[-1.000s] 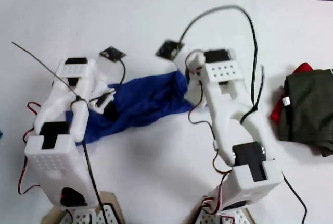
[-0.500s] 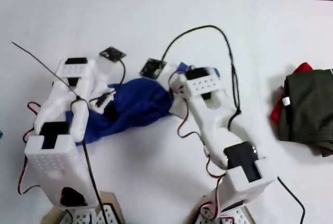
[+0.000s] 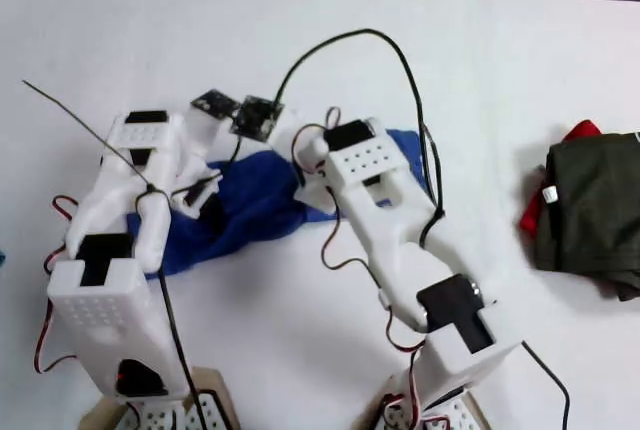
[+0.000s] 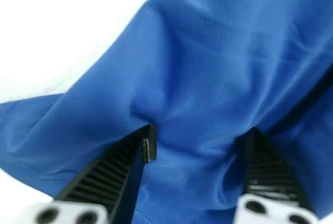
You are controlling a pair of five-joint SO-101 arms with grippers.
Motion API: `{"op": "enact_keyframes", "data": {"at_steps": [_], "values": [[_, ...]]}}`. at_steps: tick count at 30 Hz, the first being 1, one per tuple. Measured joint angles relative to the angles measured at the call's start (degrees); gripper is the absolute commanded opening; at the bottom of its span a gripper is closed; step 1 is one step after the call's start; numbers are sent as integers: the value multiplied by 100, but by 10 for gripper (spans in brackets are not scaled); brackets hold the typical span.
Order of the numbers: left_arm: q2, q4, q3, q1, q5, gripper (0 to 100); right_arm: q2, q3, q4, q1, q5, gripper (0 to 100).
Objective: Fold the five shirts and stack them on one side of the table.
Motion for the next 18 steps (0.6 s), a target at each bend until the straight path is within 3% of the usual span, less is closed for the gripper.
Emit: {"op": "enact_keyframes", "data": {"at_steps": [10, 18], "values": [[0, 0, 0, 0, 0, 290, 132, -158, -615, 0, -158, 22], [0, 0, 0, 0, 0, 290, 79, -185, -185, 475, -281, 22]]}}
